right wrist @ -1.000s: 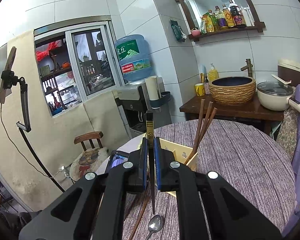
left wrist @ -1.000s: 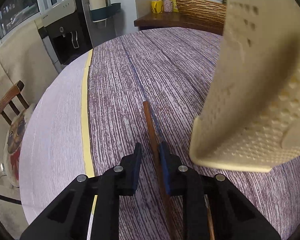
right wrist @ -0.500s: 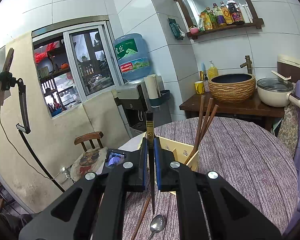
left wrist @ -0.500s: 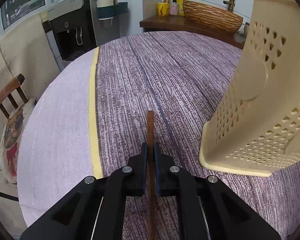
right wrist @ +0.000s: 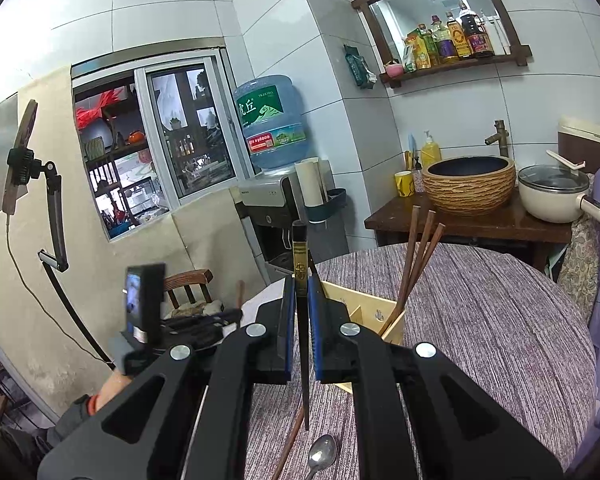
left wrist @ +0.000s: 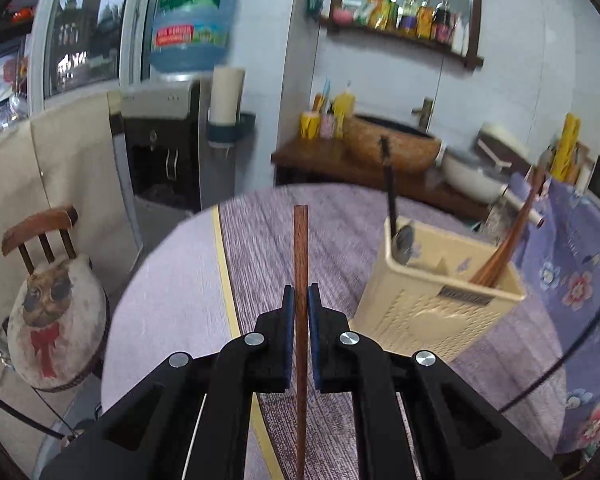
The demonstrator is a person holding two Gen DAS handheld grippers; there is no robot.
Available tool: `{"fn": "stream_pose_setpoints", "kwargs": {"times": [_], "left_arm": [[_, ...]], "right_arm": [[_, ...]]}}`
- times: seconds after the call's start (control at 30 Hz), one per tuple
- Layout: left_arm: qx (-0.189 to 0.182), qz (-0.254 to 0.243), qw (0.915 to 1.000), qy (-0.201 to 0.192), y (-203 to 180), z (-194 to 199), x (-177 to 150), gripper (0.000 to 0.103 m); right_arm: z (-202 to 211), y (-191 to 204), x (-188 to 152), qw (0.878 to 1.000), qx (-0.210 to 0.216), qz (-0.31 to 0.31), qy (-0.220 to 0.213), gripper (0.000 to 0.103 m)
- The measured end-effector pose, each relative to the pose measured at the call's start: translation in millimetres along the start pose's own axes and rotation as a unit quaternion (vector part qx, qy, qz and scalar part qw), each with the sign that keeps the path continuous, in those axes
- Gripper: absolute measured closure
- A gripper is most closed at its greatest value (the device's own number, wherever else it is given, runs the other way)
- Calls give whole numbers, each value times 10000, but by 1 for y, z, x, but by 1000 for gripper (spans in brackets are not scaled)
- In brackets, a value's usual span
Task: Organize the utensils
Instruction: 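Lower both chopsticks down into the cream holder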
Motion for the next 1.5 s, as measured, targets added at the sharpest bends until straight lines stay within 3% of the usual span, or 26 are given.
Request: {"fn": "stream_pose_setpoints", "kwargs": {"times": [0.17, 0.43, 0.77, 0.93, 1.1, 1.27, 1.5], "left_arm": [[24, -19, 9989, -477, -3, 30, 26, 95], [64, -132, 9964, -834, -7, 51, 70, 96], [-131, -409, 9883, -1465, -32, 103, 145, 96], [-238, -453, 9840, -1707, -57, 107, 176, 96], [-313, -369, 9858, -1606, -74, 72, 168, 96], [-435, -281, 9916, -1185, -83, 31, 136, 96], [-461, -345, 9960, -682, -90, -7, 90, 96]], "right_arm": [[-1, 4, 4, 10000, -19, 78, -38, 95], [-9, 5, 21, 9997, -126, 196, -99, 95], [-10, 11, 76, 9988, -153, 229, -398, 95], [-16, 13, 106, 9955, -451, 446, -703, 95], [-31, 0, 105, 9939, -672, 423, -769, 95], [-55, -24, 77, 9926, -968, 408, -610, 95], [-77, -41, 35, 9934, -1071, 315, -271, 95]]}}
Point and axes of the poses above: each gripper's, at about its wrist camera, not at the fingertips, and z roughly against the way its jaws point, y to its left, x to its top, the point moved 9 cm from there along -z, roughly the way its jaws point, and after that the axes turned 7 degrees about -z, right-handed, at the moved point
